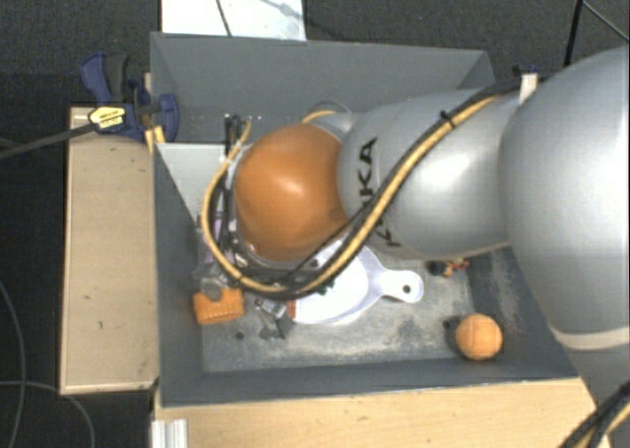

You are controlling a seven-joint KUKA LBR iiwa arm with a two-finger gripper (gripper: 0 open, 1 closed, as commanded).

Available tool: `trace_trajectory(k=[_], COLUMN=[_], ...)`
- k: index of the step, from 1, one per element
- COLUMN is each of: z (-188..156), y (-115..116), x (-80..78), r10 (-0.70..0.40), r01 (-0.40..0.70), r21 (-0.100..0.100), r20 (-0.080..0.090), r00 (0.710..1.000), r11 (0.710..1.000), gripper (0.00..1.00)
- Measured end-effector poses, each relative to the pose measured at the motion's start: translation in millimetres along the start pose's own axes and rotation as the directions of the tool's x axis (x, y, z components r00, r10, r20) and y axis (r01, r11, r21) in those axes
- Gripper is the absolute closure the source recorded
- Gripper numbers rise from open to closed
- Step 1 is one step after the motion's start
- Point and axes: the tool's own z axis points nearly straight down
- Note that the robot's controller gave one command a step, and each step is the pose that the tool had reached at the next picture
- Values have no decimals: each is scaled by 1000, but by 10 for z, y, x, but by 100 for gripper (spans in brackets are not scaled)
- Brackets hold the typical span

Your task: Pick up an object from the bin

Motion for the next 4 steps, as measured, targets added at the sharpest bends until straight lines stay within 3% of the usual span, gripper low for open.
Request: trace_trajectory(k=[1, 2, 3, 4], z=[4, -64, -25, -6], y=[-30, -57, -54, -57], x=[-49, -129, -196, -206], r10=[40, 14, -353, -385], r01=[-40, -14, 353, 385], r21=[0, 1, 1, 0], r20=[-1, -1, 1, 2], r00=[999, 1000, 936, 923], r11=[999, 1000, 936, 923], gripper=[0, 0, 0, 0])
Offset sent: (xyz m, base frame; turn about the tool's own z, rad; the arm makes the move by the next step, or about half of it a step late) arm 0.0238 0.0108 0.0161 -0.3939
